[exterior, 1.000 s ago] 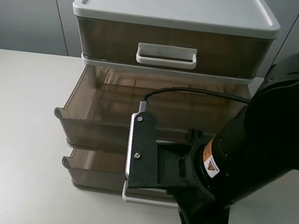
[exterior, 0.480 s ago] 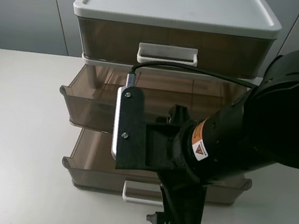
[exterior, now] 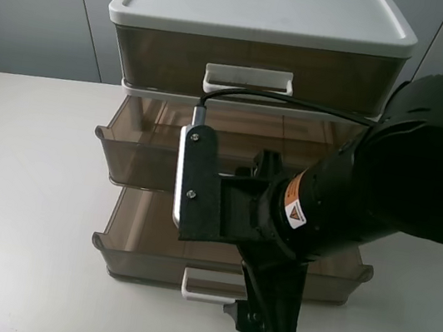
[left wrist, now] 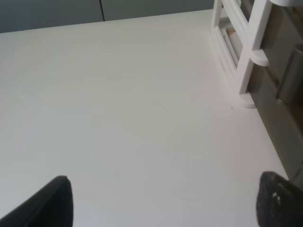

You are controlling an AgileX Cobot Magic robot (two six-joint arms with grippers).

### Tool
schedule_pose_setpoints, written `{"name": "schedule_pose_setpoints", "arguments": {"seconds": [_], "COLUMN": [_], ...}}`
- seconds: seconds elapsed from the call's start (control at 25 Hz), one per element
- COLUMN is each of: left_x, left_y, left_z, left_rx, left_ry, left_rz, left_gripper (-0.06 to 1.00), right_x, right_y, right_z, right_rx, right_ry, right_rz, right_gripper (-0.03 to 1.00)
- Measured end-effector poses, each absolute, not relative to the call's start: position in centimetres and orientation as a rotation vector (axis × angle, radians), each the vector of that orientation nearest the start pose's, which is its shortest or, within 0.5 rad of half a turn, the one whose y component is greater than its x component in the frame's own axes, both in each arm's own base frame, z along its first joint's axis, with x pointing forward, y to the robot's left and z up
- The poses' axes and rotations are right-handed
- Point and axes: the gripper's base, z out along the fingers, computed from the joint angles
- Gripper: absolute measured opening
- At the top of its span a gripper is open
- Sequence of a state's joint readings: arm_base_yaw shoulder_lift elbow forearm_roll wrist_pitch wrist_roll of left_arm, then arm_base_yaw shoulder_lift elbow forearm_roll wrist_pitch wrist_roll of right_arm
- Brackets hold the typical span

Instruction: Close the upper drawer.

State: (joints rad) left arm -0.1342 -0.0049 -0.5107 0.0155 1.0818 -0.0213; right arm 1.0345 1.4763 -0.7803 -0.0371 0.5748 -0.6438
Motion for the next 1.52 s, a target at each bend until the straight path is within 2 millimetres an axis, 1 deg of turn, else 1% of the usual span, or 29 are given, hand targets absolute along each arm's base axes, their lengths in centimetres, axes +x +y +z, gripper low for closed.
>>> {"name": "schedule_pose_setpoints", "arguments": {"seconds": [0.24, 0.56, 0.8, 1.04, 1.28, 1.4, 1.52], "left_x": [-0.8, -0.8, -0.8, -0.8, -0.8, -0.8, -0.8], "left_y": [0.2, 0.2, 0.2, 0.2, 0.2, 0.2, 0.2], "left_z": [27.8, 27.8, 27.8, 27.8, 27.8, 27.8, 27.8], "left_rx": [0.121, 0.121, 0.119, 0.117, 0.117, 0.117, 0.117], "left_ry": [2.047, 2.047, 2.047, 2.047, 2.047, 2.047, 2.047], "left_rz": [-0.075, -0.075, -0.076, -0.077, -0.077, -0.077, -0.077], "left_gripper": [0.74, 0.74, 0.74, 0.74, 0.74, 0.74, 0.74], "right_x": [14.6, 15.9, 16.8, 17.9, 18.2, 19.0, 19.3], "right_y": [22.6, 21.8, 21.8, 21.5, 21.4, 21.9, 22.2], "right_z": [20.0, 20.1, 19.7, 19.8, 19.7, 19.6, 19.5], "right_rx": [-2.016, -1.990, -1.999, -1.962, -1.950, -1.915, -1.915], "right_ry": [1.789, 1.797, 1.785, 1.795, 1.796, 1.737, 1.696], "right_rz": [0.060, 0.012, -0.012, -0.027, -0.030, -0.035, -0.040], "right_gripper": [0.70, 0.70, 0.70, 0.70, 0.70, 0.70, 0.70]}}
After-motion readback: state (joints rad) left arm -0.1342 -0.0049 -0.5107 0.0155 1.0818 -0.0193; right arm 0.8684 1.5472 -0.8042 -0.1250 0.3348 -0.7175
